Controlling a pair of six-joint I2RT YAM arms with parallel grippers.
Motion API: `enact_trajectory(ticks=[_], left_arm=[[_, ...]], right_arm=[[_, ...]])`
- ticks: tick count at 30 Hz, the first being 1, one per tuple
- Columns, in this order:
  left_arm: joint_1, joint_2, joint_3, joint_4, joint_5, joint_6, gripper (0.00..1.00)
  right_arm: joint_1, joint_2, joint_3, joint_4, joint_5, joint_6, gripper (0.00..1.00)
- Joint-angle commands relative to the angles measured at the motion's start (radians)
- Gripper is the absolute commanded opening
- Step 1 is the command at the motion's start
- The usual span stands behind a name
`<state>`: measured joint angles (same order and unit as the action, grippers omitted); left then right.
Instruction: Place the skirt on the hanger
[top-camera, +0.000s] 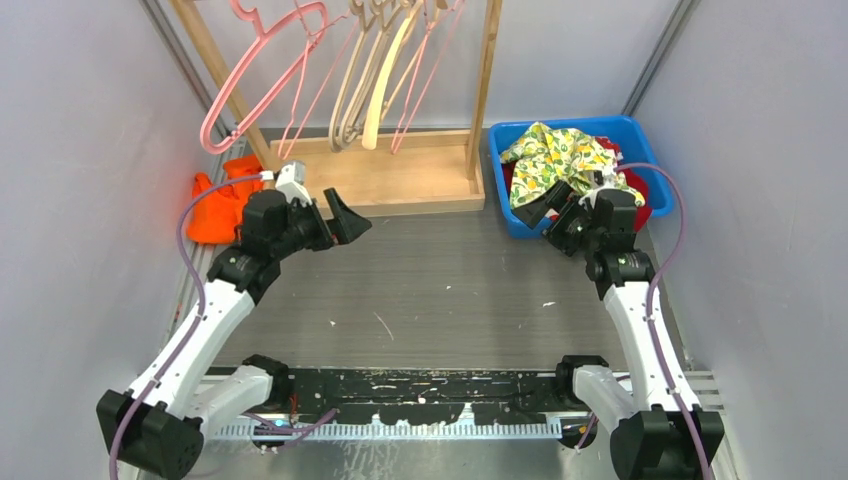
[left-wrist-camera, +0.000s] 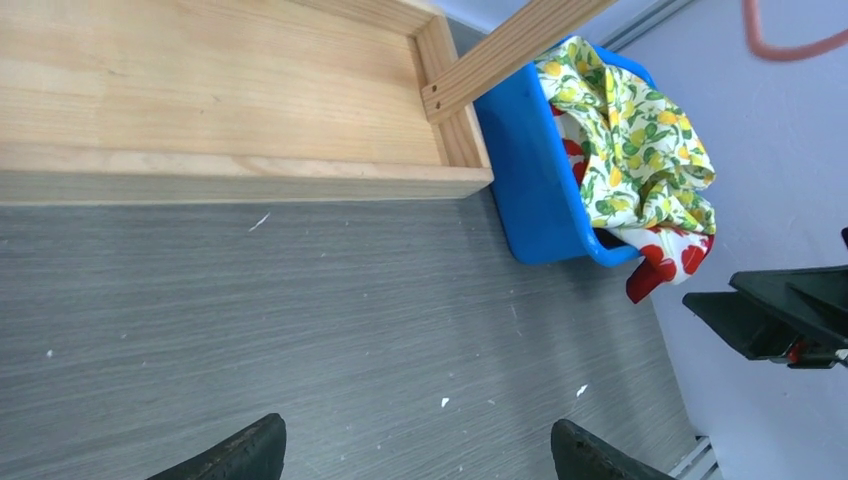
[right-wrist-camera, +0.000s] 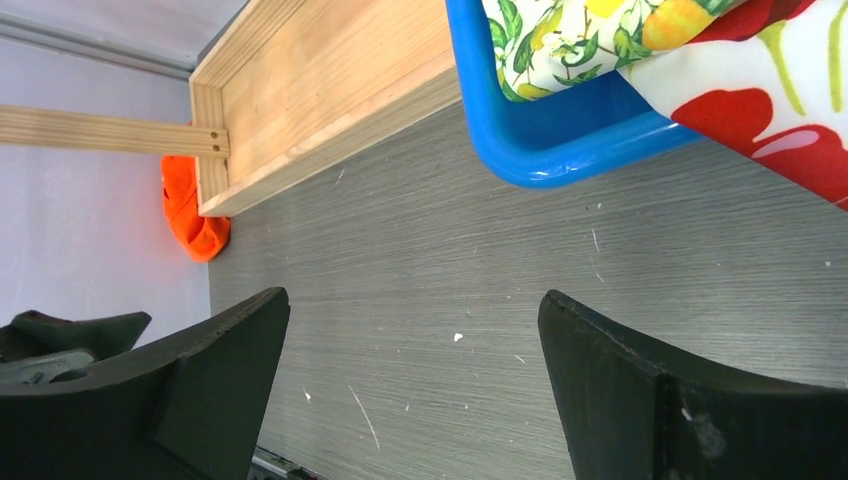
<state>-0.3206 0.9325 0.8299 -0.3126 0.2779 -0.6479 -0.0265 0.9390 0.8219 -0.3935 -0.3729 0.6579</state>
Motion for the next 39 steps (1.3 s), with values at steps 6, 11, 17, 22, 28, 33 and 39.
enact_trajectory(ticks=[6,11,17,22,28,33,39], left_arm=[[-0.032,0.171,0.356,-0.071,-0.063,0.063,1.0],[-0.033,0.25,0.544,-0.127,-0.135,0.078,1.0],[-0.062,0.267,0.581,-0.194,-0.193,0.082,0.98],[-0.088,0.212,0.469,-0.224,-0.245,0.076,0.96],[-0.147,0.145,0.332,-0.261,-0.301,0.075,0.95],[-0.188,0.104,0.215,-0.238,-0.312,0.054,0.95],[-0.226,0.109,0.15,-0.208,-0.306,0.041,0.94]], right_arm=[[-0.003,-0.056,0.169,-0.13,0.111,-0.009,1.0],[-0.004,-0.063,0.284,-0.191,0.244,-0.03,0.97],[-0.005,0.044,0.448,-0.265,0.395,-0.074,0.88],[-0.007,0.188,0.532,-0.279,0.457,-0.116,0.8],[-0.047,0.336,0.602,-0.299,0.607,-0.136,0.74],[-0.114,0.453,0.662,-0.28,0.641,-0.119,0.74],[-0.147,0.62,0.757,-0.263,0.612,-0.085,0.75]])
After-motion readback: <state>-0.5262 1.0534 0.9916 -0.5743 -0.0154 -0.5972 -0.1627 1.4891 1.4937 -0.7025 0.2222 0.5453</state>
